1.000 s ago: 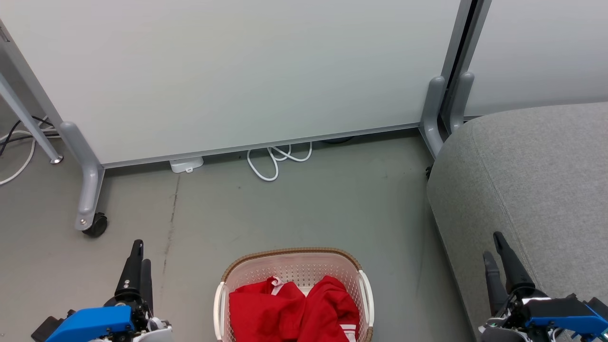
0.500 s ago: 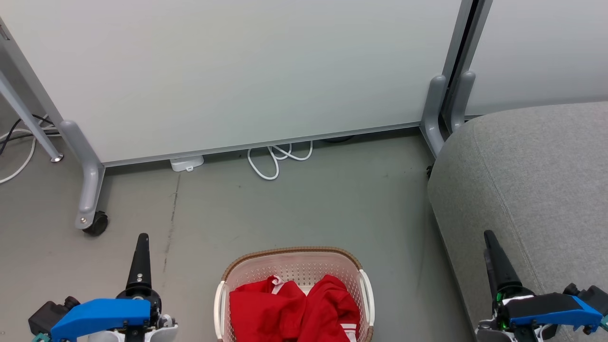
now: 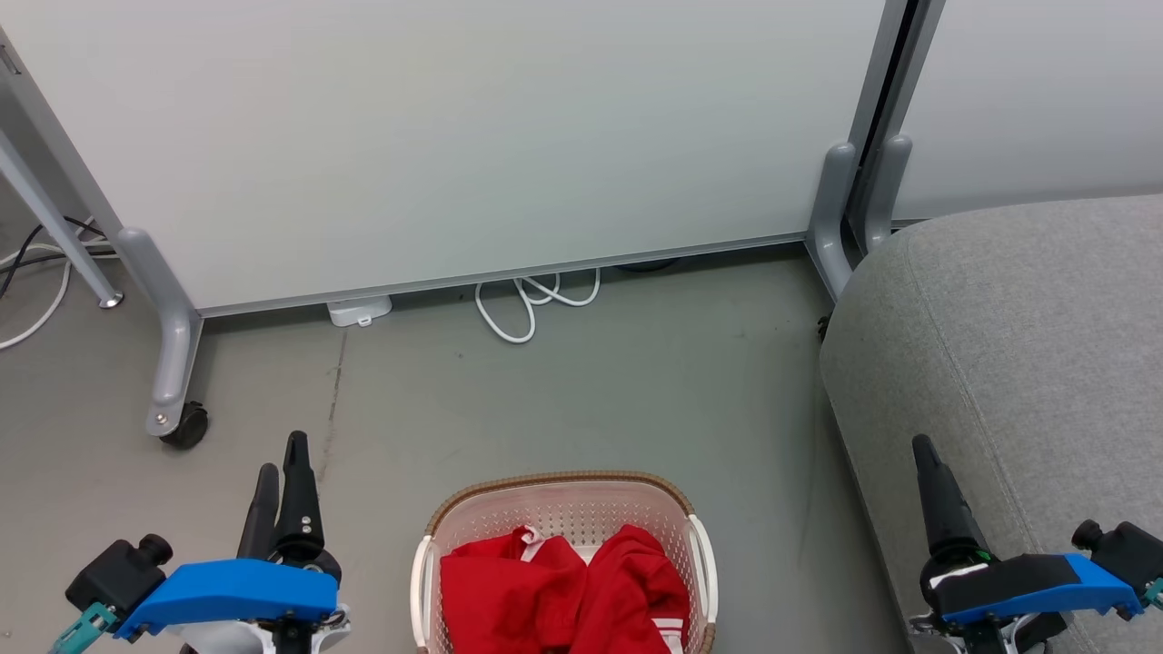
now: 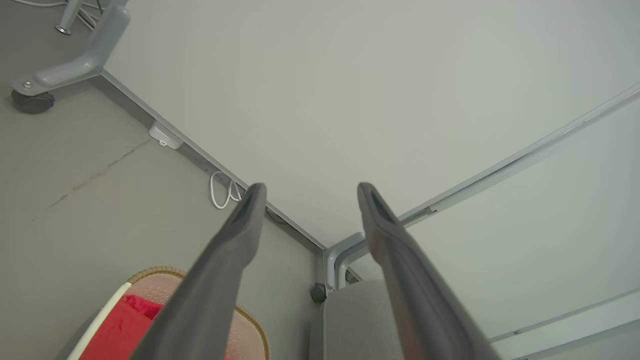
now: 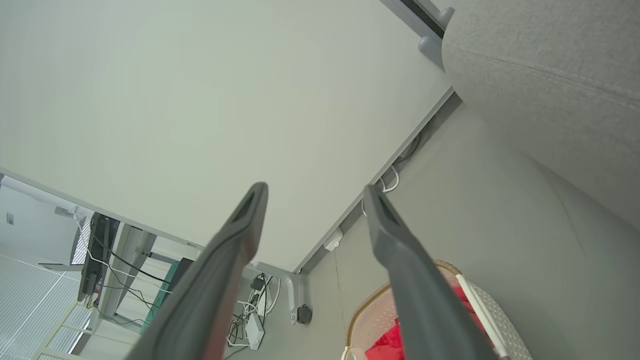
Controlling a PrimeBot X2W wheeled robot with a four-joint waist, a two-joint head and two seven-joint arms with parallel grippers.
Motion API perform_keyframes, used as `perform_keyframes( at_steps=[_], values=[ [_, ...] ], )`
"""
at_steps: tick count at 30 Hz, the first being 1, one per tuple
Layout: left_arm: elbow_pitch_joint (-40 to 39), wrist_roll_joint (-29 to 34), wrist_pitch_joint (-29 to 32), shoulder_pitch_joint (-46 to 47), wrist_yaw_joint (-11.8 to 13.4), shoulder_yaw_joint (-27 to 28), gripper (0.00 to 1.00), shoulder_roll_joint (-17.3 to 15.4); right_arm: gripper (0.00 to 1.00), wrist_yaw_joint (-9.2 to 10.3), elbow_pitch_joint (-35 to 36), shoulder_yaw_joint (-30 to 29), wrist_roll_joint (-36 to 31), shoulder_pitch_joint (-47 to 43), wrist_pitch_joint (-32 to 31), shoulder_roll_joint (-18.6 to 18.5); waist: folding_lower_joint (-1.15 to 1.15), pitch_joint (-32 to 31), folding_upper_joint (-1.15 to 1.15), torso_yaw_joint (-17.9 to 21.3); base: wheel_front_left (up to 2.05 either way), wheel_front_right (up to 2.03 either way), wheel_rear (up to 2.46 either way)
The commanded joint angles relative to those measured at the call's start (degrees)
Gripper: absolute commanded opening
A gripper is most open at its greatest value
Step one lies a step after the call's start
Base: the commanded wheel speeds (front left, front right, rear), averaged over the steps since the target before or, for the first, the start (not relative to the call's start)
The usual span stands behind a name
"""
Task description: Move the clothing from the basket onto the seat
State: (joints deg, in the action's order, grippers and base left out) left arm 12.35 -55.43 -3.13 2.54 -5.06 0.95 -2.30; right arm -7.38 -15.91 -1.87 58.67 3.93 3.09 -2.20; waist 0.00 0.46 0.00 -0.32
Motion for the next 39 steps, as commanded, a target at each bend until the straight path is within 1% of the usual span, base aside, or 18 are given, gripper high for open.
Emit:
perform_keyframes(
  at_steps=[1, 5, 12, 22, 39],
  values=[
    [-1.01, 1.69, -0.39, 1.00, 0.02, -0.29, 1.00, -0.50, 1.00, -0.07, 0.90, 0.05, -1.85, 1.55, 0.40, -0.44, 0.00, -0.01, 0.00, -0.02, 0.00, 0.00, 0.00],
    [-0.78, 5.98, -1.21, 0.98, -0.38, -1.04, 1.00, -0.67, 1.00, -0.08, 0.90, 0.02, -6.48, 1.58, 1.23, -0.47, 0.00, 0.00, 0.00, -0.10, 0.00, 0.00, 0.00],
    [-1.01, 12.28, -2.47, 1.04, -0.53, -1.91, 1.00, -0.79, 1.00, -0.09, 1.06, 0.46, -11.91, 1.58, 2.50, -0.53, 0.00, 0.04, 0.00, -0.18, 0.00, 0.00, 0.00],
    [-1.18, 19.40, -4.21, 0.78, -0.96, -3.01, 1.00, -0.82, 1.00, -0.10, 0.52, 0.33, -18.69, 1.52, 4.05, -0.59, 0.00, 0.00, 0.00, -0.31, 0.00, 0.00, 0.00],
    [-0.94, 29.61, -6.80, 0.32, -1.04, -3.90, 1.00, -0.77, 1.00, -0.12, 0.66, 0.72, -30.28, 1.29, 5.01, -0.68, 0.00, -0.23, 0.00, -0.48, 0.00, 0.00, 0.00]
  ],
)
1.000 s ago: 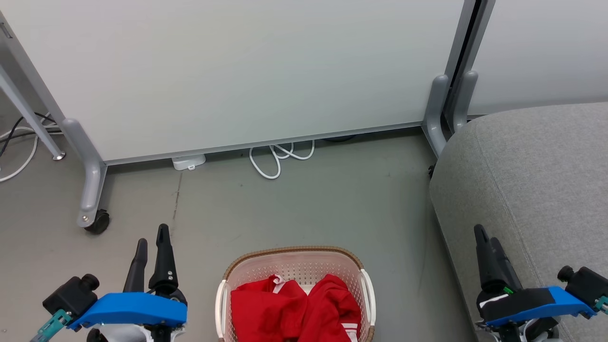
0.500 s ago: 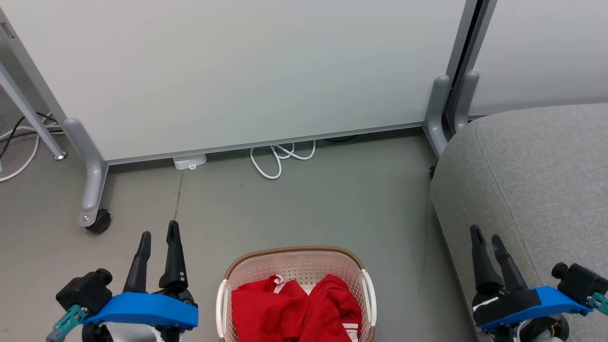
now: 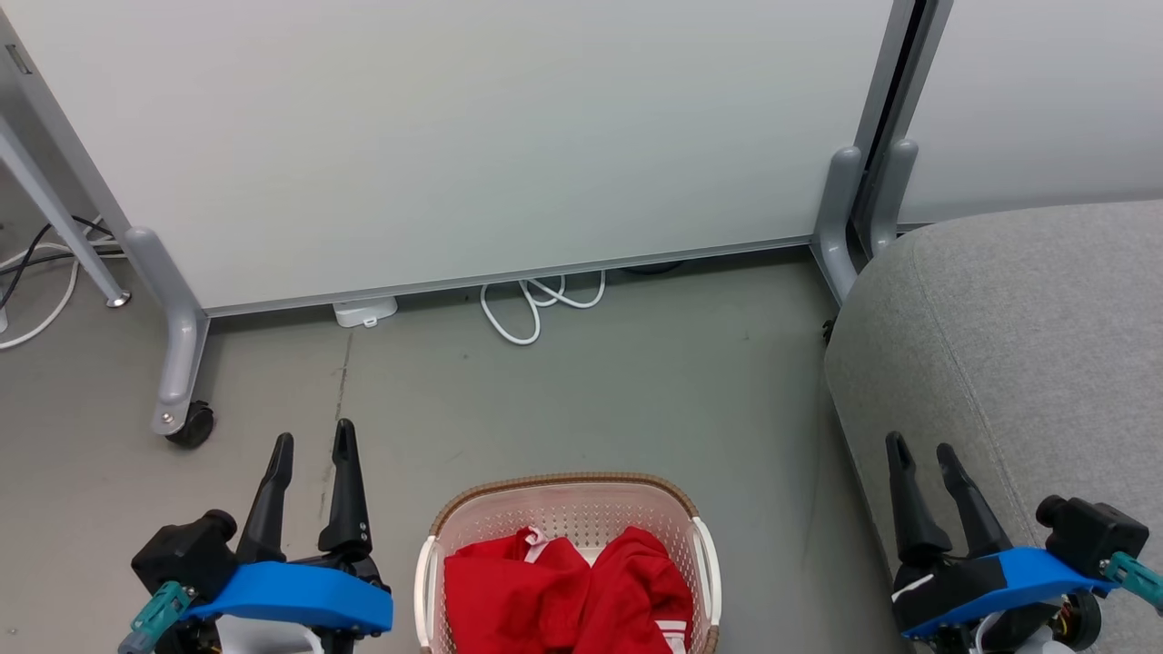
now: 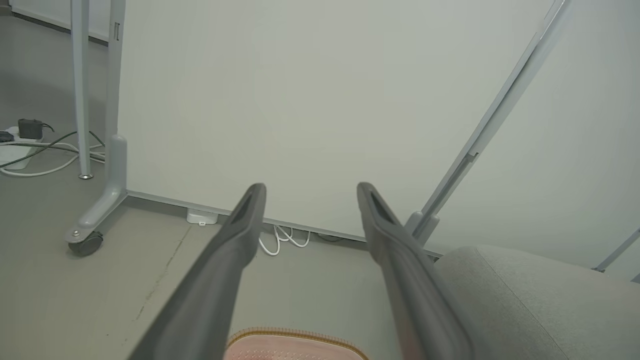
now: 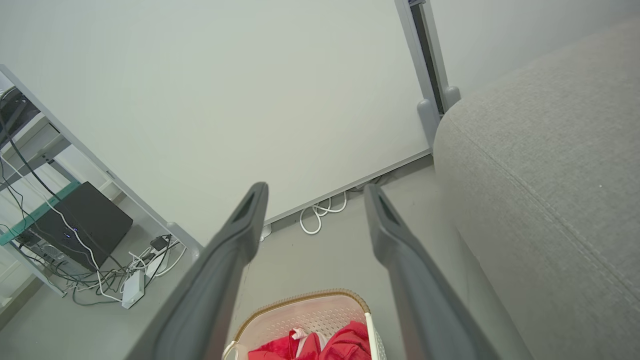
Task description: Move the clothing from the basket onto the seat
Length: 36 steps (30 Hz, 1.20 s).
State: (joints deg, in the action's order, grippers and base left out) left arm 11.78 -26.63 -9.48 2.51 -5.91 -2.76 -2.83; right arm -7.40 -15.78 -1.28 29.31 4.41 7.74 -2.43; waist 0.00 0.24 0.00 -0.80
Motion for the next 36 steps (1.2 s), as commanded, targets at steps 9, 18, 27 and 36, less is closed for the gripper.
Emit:
perform_keyframes(
  at_steps=[9, 18, 27, 36],
  values=[
    [-0.33, 5.53, -1.57, 0.18, -0.45, -0.70, 1.00, -0.24, 1.00, -0.11, 0.99, 0.84, -5.81, 0.48, 0.82, -0.49, 0.00, -0.07, 0.00, -0.28, 0.00, 0.00, 0.00],
    [0.33, 9.81, -2.73, 0.16, -0.63, -0.83, 1.00, -0.24, 1.00, -0.12, 0.68, 1.17, -9.53, 0.30, 1.15, -0.53, 0.00, -0.13, 0.00, -0.55, 0.00, 0.00, 0.00],
    [1.15, 9.92, -3.79, 0.04, -1.09, -0.76, 1.00, -0.13, 1.00, -0.13, 0.08, 1.44, -13.03, 0.63, 2.16, -0.55, 0.00, -0.11, 0.00, -0.63, 0.00, 0.00, 0.00],
    [2.07, 11.57, -4.79, 0.41, -1.16, -0.98, 1.00, -0.09, 1.00, -0.14, -0.75, 1.76, -16.07, 1.15, 3.36, -0.58, 0.00, -0.29, 0.00, -0.61, 0.00, 0.00, 0.00]
  ],
)
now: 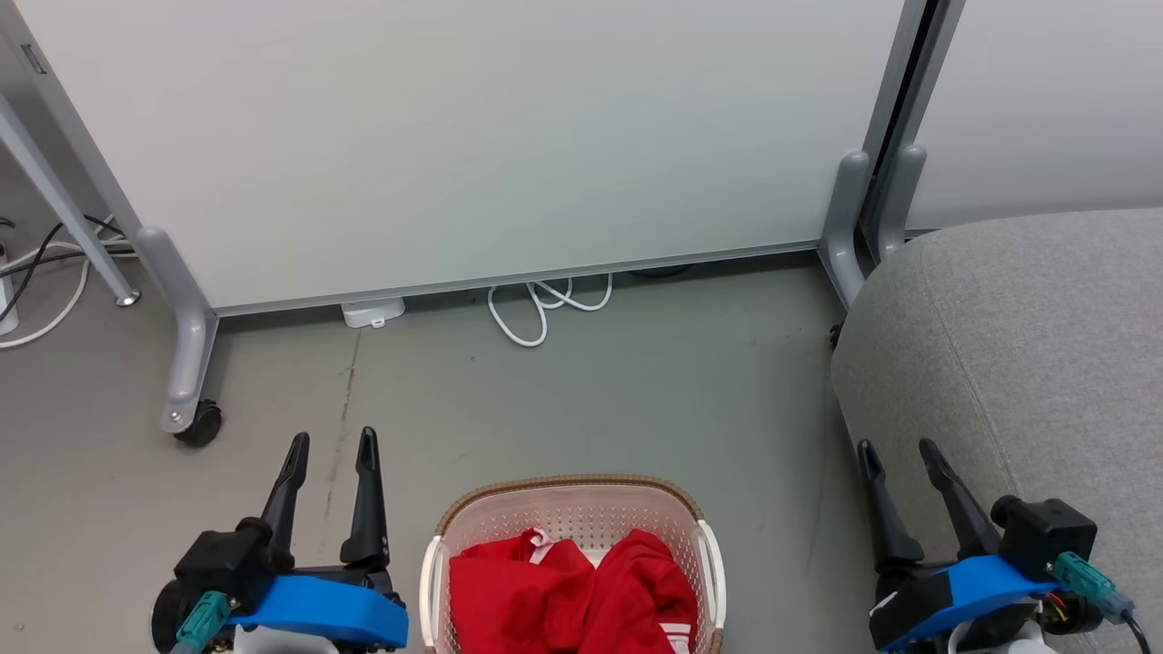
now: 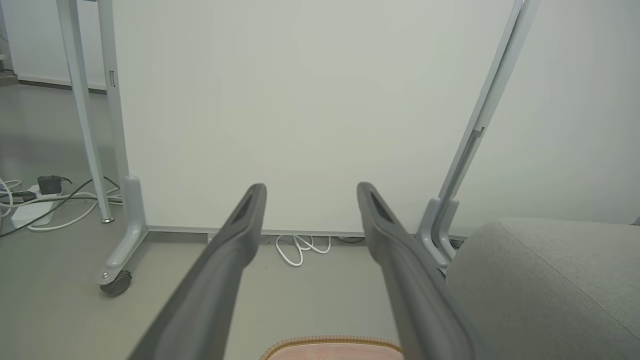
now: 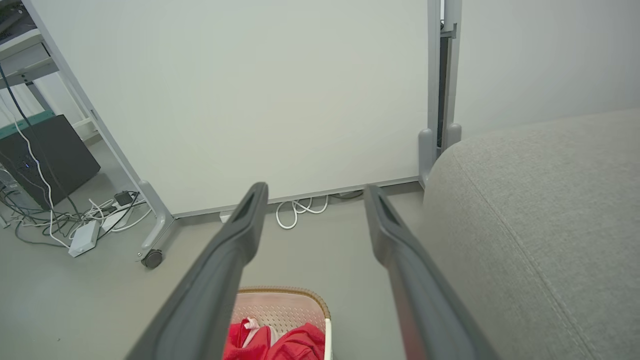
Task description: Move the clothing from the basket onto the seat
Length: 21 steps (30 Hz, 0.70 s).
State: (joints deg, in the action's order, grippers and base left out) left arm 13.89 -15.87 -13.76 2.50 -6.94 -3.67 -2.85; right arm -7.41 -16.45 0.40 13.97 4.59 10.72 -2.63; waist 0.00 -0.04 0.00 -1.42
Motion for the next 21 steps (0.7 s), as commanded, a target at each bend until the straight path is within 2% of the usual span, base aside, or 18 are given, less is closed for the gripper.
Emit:
perform_keyframes(
  at_steps=[1, 12, 21],
  values=[
    [-0.03, 1.16, -0.63, 0.38, -0.12, -0.10, 1.00, -0.07, 1.00, -0.13, -0.14, 0.12, -1.06, 1.03, 0.59, -0.38, 0.00, -0.02, 0.00, 0.02, 0.00, 0.00, 0.00],
    [0.18, 4.71, -1.58, 0.52, 0.18, -1.03, 1.00, -0.08, 1.00, -0.09, -0.49, 0.47, -4.77, 0.88, 1.70, -0.41, 0.00, -0.14, 0.00, -0.08, 0.00, 0.00, 0.00],
    [0.20, 4.34, -1.53, 0.27, 0.39, -1.21, 1.00, -0.07, 1.00, -0.09, -0.50, 0.49, -3.96, 0.65, 1.72, -0.41, 0.00, -0.26, 0.00, -0.10, 0.00, 0.00, 0.00]
  ],
)
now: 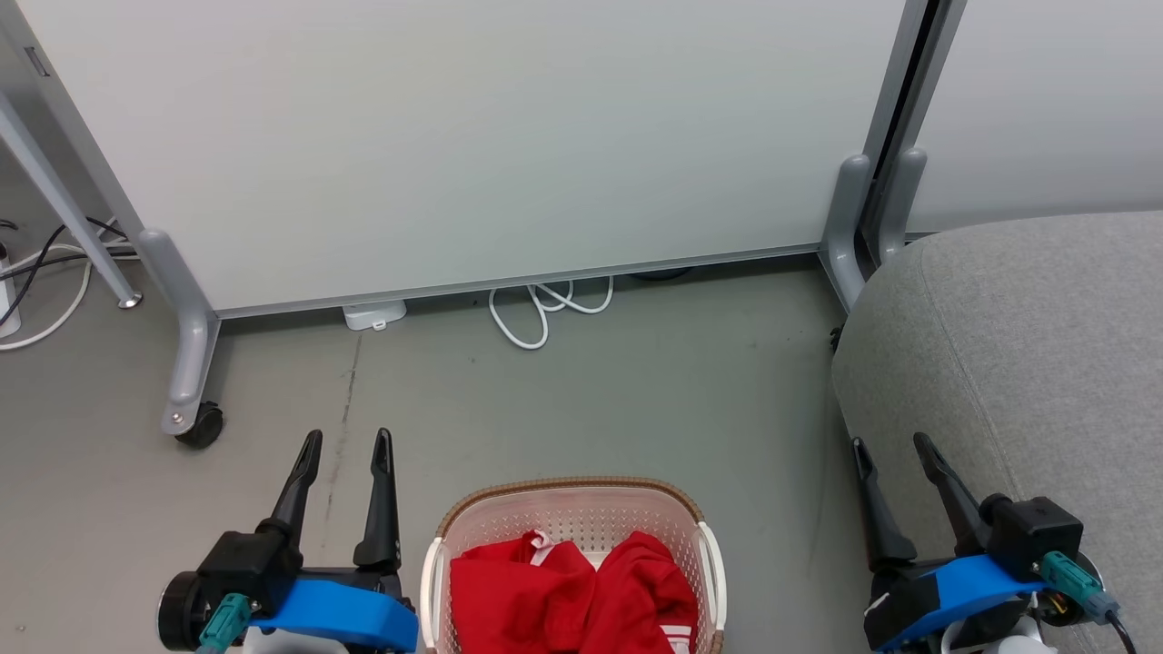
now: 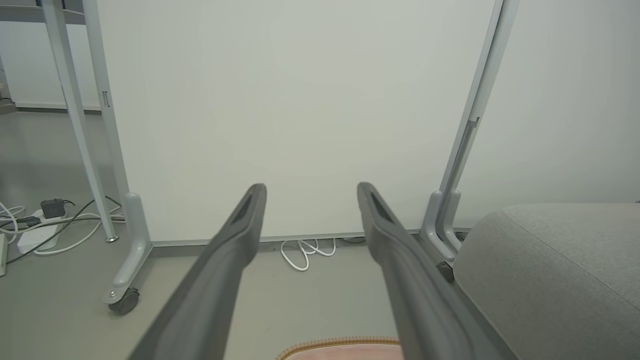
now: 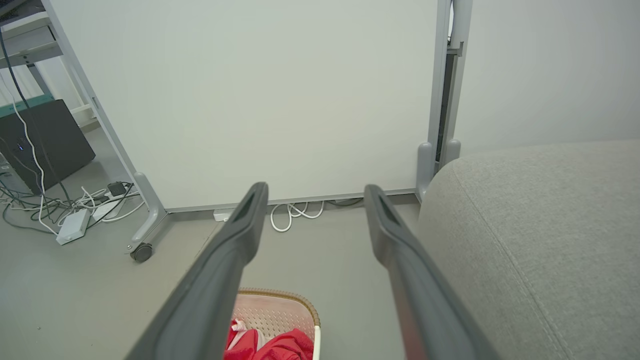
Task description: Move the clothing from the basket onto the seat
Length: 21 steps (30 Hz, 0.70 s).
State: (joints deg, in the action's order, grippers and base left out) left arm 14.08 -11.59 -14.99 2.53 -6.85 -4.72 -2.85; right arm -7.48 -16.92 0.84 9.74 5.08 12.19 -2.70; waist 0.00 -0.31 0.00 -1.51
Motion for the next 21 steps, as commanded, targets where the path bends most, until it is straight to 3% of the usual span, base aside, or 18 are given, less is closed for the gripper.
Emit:
perform_keyframes(
  at_steps=[1, 11, 21],
  values=[
    [0.02, 0.14, -0.30, 0.21, 0.33, -0.20, 1.00, -0.07, 1.00, -0.03, -0.06, 0.04, 0.33, 0.15, 0.27, -0.34, 0.00, -0.01, 0.00, 0.00, 0.00, 0.00, 0.00],
    [0.45, 0.60, -0.29, -0.09, 0.39, -0.39, 1.00, -0.06, 1.00, -0.03, 0.69, 1.08, 0.40, 1.19, 0.01, -0.33, 0.00, 1.68, 0.00, 1.12, 0.00, 0.00, 0.00],
    [4.47, 2.81, -0.29, 4.30, -0.29, -2.59, 1.00, -0.49, 1.00, -0.03, 3.34, 3.59, 0.14, 5.19, -0.05, -0.30, 0.00, 11.09, 0.00, 4.64, 0.00, 0.00, 0.00]
  ],
)
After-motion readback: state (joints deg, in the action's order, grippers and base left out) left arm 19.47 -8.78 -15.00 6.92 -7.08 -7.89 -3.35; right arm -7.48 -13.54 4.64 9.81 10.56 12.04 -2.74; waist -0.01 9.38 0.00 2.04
